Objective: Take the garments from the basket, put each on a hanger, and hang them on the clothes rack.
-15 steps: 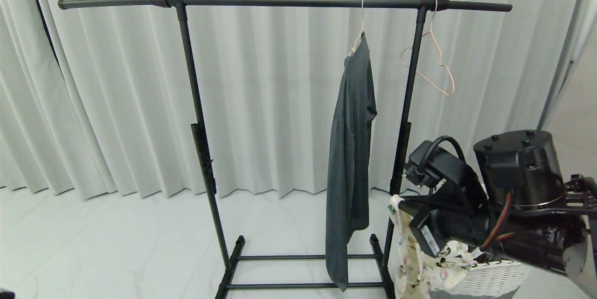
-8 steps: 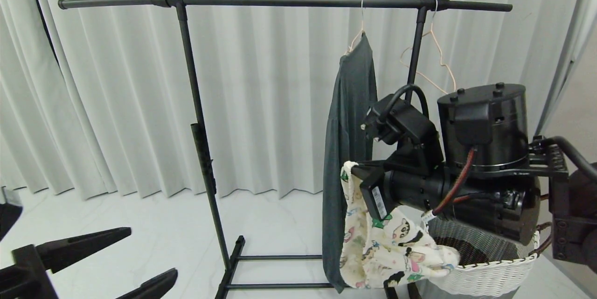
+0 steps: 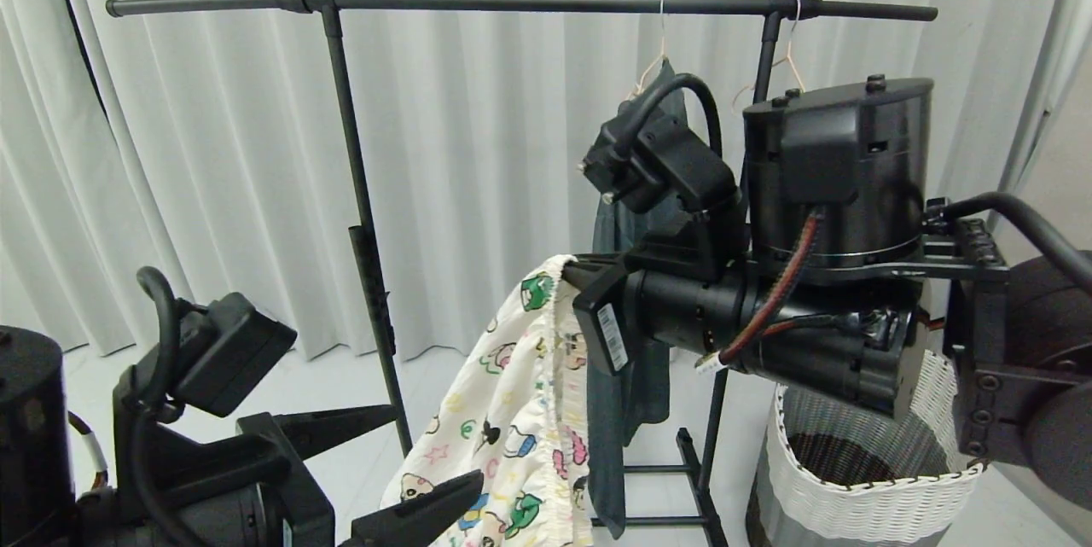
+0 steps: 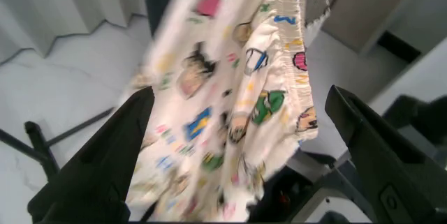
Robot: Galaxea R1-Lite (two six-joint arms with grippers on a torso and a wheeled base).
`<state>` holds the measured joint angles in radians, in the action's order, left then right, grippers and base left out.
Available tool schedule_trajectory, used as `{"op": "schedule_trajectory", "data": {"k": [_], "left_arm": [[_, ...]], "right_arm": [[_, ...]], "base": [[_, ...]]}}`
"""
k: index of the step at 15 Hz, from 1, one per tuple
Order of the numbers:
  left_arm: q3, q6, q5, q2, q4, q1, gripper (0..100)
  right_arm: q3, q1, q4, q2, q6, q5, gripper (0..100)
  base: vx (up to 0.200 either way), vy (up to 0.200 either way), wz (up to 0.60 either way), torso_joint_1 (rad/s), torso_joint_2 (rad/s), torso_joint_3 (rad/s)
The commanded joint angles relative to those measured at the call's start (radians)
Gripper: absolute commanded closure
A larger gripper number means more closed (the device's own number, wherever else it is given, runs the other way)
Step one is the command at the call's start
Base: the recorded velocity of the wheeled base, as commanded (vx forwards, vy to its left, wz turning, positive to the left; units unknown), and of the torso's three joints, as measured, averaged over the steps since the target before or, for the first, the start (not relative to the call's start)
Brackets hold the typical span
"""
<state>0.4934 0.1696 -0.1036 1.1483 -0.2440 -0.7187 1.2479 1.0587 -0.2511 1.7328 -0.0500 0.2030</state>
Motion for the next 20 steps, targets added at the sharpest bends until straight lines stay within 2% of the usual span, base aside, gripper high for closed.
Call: {"op": "schedule_trajectory", "data": {"k": [1, 4, 7, 9, 11, 12, 16, 17, 20], "left_arm": [[-0.044, 0.004, -0.001, -0.012, 0.000, -0.031, 0], [-0.044, 0.010, 0.001, -0.007, -0.014, -0.030, 0], [-0.010, 0.027, 0.018, 0.044, -0.038, -0.030, 0], [0.010, 0.054, 0.096, 0.120, -0.078, -0.027, 0], [0.037, 0.110, 0.213, 0.212, -0.139, -0.027, 0], [0.037, 0.114, 0.271, 0.243, -0.143, -0.027, 0], [-0.030, 0.117, 0.297, 0.277, -0.143, -0.024, 0], [-0.102, 0.116, 0.297, 0.274, -0.143, -0.028, 0], [-0.161, 0.114, 0.297, 0.237, -0.143, -0.028, 0]], "right_arm": [[0.068, 0.053, -0.001, 0.057, -0.001, 0.001, 100], [0.159, 0.081, 0.001, 0.106, -0.002, 0.003, 100], [0.189, 0.081, 0.016, 0.117, -0.005, 0.004, 100], [0.191, 0.079, 0.016, 0.114, -0.005, 0.004, 100], [0.189, 0.079, 0.016, 0.111, -0.005, 0.006, 100], [0.189, 0.079, 0.016, 0.110, -0.005, 0.006, 100], [0.189, 0.079, 0.016, 0.102, -0.005, 0.006, 100], [0.188, 0.075, 0.016, 0.097, -0.005, 0.007, 100], [0.185, 0.053, 0.027, 0.082, -0.005, 0.007, 100]], "base": [[0.000, 0.000, 0.00, 0.000, 0.00, 0.000], [0.000, 0.000, 0.00, 0.000, 0.00, 0.000], [0.000, 0.000, 0.00, 0.000, 0.00, 0.000], [0.000, 0.000, 0.00, 0.000, 0.00, 0.000], [0.000, 0.000, 0.00, 0.000, 0.00, 0.000], [0.000, 0.000, 0.00, 0.000, 0.00, 0.000], [0.000, 0.000, 0.00, 0.000, 0.00, 0.000], [0.000, 0.000, 0.00, 0.000, 0.00, 0.000], [0.000, 0.000, 0.00, 0.000, 0.00, 0.000]]}}
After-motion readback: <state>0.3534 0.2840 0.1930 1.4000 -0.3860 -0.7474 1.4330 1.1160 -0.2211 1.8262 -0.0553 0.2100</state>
